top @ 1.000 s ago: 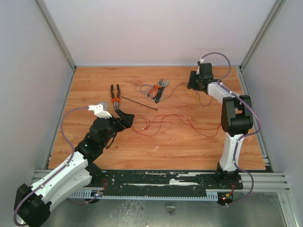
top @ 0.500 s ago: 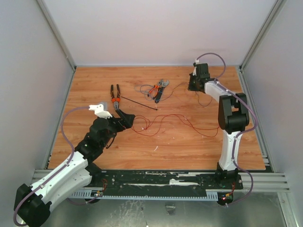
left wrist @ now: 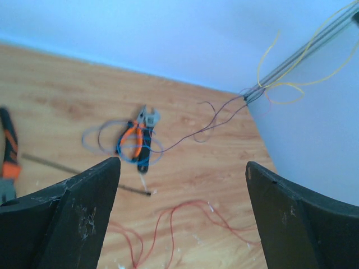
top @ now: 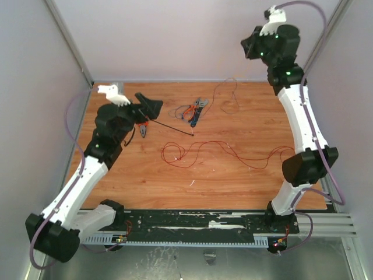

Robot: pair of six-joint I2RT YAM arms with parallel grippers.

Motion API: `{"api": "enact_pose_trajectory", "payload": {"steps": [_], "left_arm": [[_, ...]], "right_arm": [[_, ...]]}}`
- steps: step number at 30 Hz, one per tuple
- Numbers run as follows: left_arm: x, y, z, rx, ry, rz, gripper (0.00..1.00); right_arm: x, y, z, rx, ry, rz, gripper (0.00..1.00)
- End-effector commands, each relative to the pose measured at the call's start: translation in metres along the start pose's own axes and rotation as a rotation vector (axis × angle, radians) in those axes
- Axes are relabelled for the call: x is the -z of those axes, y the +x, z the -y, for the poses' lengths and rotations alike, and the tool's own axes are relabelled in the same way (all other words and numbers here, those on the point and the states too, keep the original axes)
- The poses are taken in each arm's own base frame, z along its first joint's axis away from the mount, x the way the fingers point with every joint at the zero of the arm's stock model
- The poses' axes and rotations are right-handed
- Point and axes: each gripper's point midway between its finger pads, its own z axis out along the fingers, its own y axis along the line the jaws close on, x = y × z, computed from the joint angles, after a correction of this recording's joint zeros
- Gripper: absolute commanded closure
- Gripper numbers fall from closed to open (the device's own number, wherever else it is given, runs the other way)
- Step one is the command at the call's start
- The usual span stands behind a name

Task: Zip-tie the wires
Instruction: Untie the cable at the center of the board.

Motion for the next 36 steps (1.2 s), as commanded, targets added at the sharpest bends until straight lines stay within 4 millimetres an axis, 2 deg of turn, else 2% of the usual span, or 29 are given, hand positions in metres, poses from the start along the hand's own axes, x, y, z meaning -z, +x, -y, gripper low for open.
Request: {"api": "enact_pose_trajectory", "payload": {"steps": [1,5,11,18,22,26,30,36], "left_arm": [[-0.028,-0.026,0.033,-0.115,0.146,0.004,0.02],[-0.049,-0.051,0.062,-0.154,0.269,0.079,0.02],[-0.079,-0.062,0.091,-0.134,0.409,0.097,0.02],[-0.112,-0.077,0.122,-0.13,0.545,0.121,0.02],[-0.137,-0.068,0.143,-0.147,0.608,0.092,0.02],[-0.16,-0.05,0.153,-0.179,0.608,0.076,0.02],[-0.174,-0.04,0.159,-0.175,0.615,0.081,0.02],[-0.193,-0.024,0.17,-0.182,0.639,0.069,0.02]], "right_arm": [[0.02,-0.047,-0.044,0.044,-0.184,0.086,1.0],[0.028,-0.06,-0.067,0.049,-0.303,0.099,1.0],[0.019,-0.048,-0.065,0.043,-0.309,0.072,1.0],[0.012,-0.04,-0.074,0.059,-0.388,0.06,1.0],[0.015,-0.037,-0.085,0.058,-0.453,0.051,1.0],[0.025,-0.04,-0.099,0.059,-0.526,0.047,1.0],[0.034,-0.039,-0.108,0.064,-0.578,0.035,1.0],[0.038,-0.031,-0.115,0.056,-0.625,0.004,1.0]]}}
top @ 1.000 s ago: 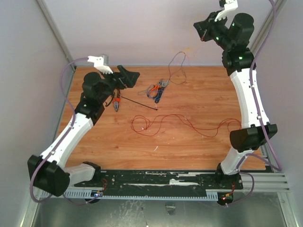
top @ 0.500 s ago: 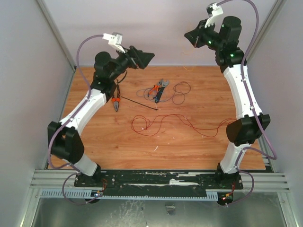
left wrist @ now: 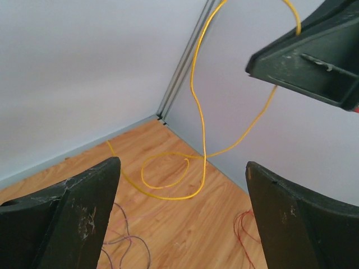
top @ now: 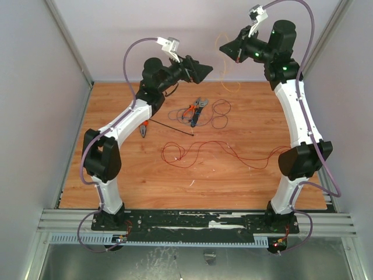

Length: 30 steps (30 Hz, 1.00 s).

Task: Zip-tie the wires
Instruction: Untie the cable at the center of the board.

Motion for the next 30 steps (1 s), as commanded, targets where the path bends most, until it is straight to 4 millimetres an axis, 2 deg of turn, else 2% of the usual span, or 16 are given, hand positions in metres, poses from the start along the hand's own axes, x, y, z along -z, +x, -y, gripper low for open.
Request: {"api": "enact_pose_trajectory", "payload": {"steps": [1,8,13,15,17,20,22,26,30], "left_arm": [[-0.019,-0.016,0.013,-0.054,0.049,0.06,0.02],[-0.045,-0.008,0.011,-0.043,0.063,0.07,0.03],[-0.06,0.001,0.014,-0.026,0.096,0.064,0.25],[-0.065,0.004,0.007,-0.026,0.076,0.06,0.39],[-0.066,0.006,-0.005,-0.026,0.022,0.064,0.59],[-0.062,0.001,-0.02,-0.026,-0.025,0.079,0.83],[-0.056,-0.007,-0.024,-0.03,-0.033,0.093,0.92],[-0.042,-0.024,-0.03,-0.04,-0.051,0.121,0.98],[-0.021,-0.04,-0.032,-0.025,-0.078,0.132,1.0]], "right_arm": [[0.004,-0.012,-0.027,0.018,-0.088,0.008,1.0],[0.005,-0.009,-0.043,0.014,-0.147,-0.002,1.0],[0.007,-0.007,-0.046,0.017,-0.151,0.001,1.0],[0.007,-0.005,-0.045,0.017,-0.144,-0.003,1.0],[0.009,-0.003,-0.042,0.021,-0.12,-0.01,1.0],[0.012,0.0,-0.032,0.036,-0.048,-0.017,1.0],[0.016,0.001,-0.03,0.055,-0.017,-0.019,1.0],[0.023,0.008,-0.018,0.067,0.07,-0.032,0.98],[0.032,0.021,0.015,0.066,0.255,-0.054,0.93]]}}
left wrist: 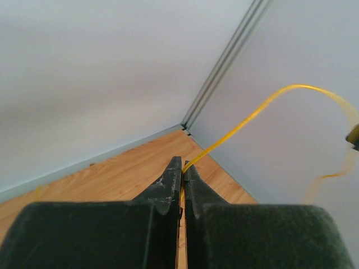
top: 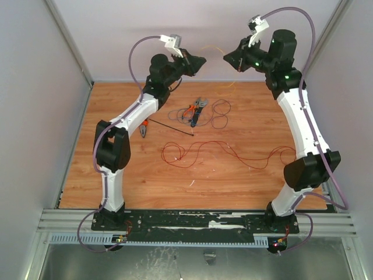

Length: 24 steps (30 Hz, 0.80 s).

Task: Zip-tie the wires
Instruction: Untie the cable at the center of the board.

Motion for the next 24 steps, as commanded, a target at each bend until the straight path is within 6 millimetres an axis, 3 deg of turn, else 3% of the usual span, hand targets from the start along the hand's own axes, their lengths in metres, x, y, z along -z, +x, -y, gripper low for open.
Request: {"api": "enact_pose_trajectory", "payload": {"steps": [1,4,6,9,12,18,21,24], "left_arm": [[0.027,-0.059,0.014,-0.014,-0.001,0.101,1.0],[0.044,-0.077,0.028,-0.01,0.012,0.113,1.0],[0.056,-0.091,0.047,0.022,0.053,0.134,1.0],[0.066,-0.102,0.064,0.048,0.084,0.126,1.0],[0.064,-0.108,0.062,0.008,0.04,0.076,1.0],[0.062,-0.108,0.052,-0.011,-0.027,0.037,1.0],[0.063,-0.111,0.054,-0.006,-0.026,0.04,1.0],[0.065,-0.116,0.058,-0.004,-0.02,0.047,1.0]], "right_arm": [[0.011,0.004,0.032,0.033,0.224,-0.003,0.93],[0.008,0.016,0.057,-0.002,0.337,0.016,0.93],[0.002,0.028,0.07,-0.047,0.384,0.048,0.94],[-0.015,0.04,0.069,-0.107,0.336,0.051,0.87],[-0.021,0.053,0.051,-0.077,0.252,0.015,0.67],[-0.01,0.09,-0.002,0.035,0.099,0.017,0.25],[-0.01,0.121,-0.02,0.051,0.043,-0.014,0.14],[-0.019,0.15,-0.036,0.05,-0.01,-0.066,0.11]]}}
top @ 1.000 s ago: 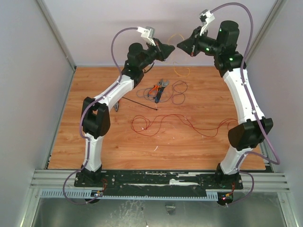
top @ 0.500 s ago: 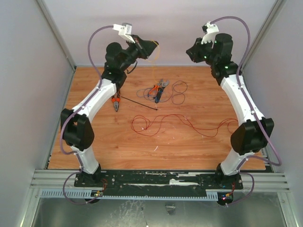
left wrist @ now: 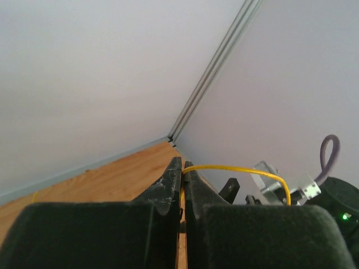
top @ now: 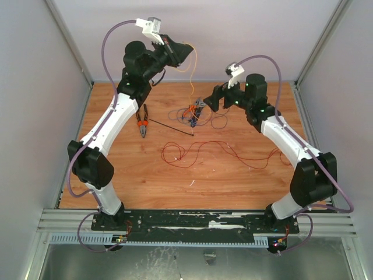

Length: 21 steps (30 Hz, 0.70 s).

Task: Zip-tie the wires
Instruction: Untie the cable at the center of the board.

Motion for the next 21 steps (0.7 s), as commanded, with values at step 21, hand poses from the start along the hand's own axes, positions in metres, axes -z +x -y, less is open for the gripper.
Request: {"api": "enact_pose_trajectory", "payload": {"steps": [21], "left_arm": [[0.022,-0.052,0.031,-0.043,0.006,0.057,1.0]], "right_arm": [[-0.161,0.057,-0.02,0.113,-0.054,-0.097,0.21]]}}
